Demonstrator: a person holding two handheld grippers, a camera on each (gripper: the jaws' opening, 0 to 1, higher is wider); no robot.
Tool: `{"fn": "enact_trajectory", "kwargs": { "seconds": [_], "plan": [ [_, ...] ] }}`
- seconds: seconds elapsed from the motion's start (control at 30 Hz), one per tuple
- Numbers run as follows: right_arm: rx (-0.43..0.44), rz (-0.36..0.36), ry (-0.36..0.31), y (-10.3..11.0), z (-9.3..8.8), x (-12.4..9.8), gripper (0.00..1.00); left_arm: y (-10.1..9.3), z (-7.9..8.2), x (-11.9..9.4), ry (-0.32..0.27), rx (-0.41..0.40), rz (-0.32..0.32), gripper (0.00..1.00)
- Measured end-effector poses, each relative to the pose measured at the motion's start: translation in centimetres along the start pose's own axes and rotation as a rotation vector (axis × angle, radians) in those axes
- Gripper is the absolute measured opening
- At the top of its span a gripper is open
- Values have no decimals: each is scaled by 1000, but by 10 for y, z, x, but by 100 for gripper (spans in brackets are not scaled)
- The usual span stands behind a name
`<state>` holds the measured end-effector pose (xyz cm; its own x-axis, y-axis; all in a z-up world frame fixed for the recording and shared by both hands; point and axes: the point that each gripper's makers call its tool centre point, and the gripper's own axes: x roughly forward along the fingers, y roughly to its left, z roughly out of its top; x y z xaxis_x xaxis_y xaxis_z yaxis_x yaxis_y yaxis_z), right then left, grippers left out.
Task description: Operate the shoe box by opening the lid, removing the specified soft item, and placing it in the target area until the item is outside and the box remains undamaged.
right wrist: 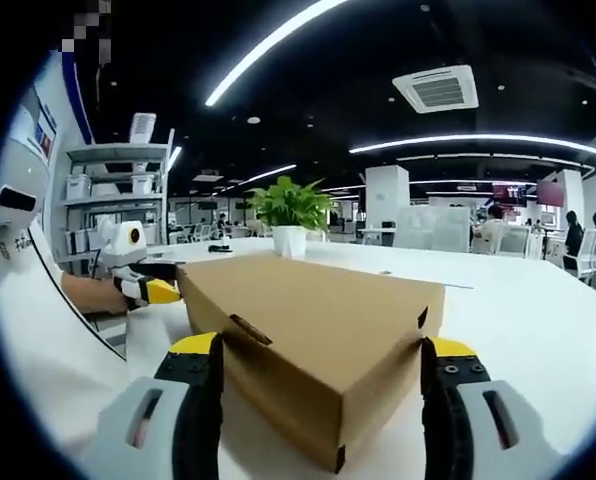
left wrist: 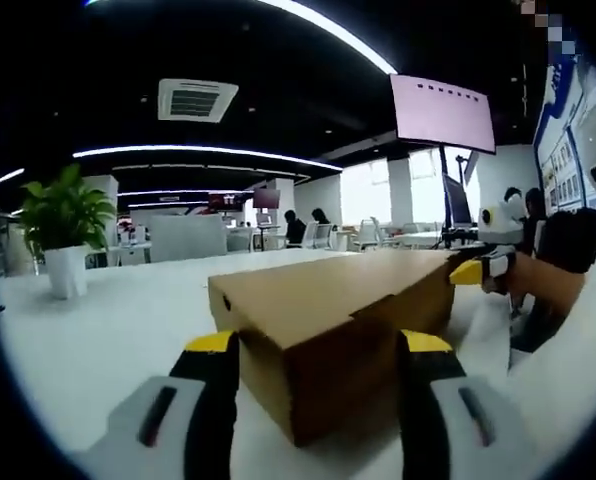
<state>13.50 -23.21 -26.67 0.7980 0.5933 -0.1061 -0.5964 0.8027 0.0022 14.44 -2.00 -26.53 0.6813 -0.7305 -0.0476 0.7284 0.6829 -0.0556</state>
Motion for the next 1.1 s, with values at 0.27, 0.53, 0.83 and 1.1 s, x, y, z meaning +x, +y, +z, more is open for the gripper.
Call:
{"fn": "enact_trajectory", "kwargs": {
  "seconds": [0.27,0.53,0.83,1.1],
  "plan": [
    [2,35,28,3,-2,-9,78,10,0,-6,8,-39,37,68],
    [10,39,26,-1,1,-16,67,4,9,-14,-5,-121,9,58],
    [70,47,-13,-4,7,-26,56,23,9,-27,-8,-75,99,42],
    [67,53,-34,-1,17,-31,64,16,14,-30,9,7,75,33]
  ]
}}
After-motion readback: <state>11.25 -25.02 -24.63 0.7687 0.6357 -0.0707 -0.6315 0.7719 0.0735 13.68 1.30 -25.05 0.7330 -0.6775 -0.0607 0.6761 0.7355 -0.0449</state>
